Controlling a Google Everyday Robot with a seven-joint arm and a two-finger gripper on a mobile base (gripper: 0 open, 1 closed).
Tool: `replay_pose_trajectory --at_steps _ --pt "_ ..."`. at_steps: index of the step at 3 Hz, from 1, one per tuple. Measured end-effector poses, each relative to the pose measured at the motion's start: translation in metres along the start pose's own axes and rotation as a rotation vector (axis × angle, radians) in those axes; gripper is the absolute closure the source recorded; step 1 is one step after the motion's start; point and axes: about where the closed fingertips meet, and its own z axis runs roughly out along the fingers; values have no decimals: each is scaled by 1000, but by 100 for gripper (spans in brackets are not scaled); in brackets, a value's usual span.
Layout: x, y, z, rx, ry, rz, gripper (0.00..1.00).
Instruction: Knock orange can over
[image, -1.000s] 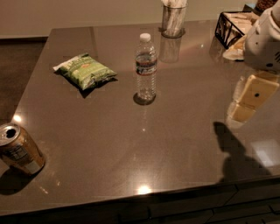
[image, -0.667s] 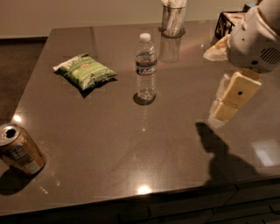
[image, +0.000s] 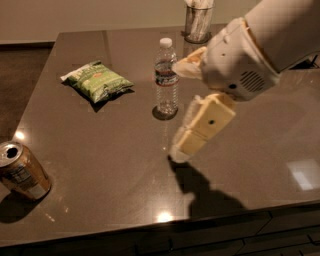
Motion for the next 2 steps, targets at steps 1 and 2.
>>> replay_pose_trajectory --at_steps 1,2 --pt "-35 7 16 47 -95 23 0" --pt "-35 7 16 48 -95 23 0"
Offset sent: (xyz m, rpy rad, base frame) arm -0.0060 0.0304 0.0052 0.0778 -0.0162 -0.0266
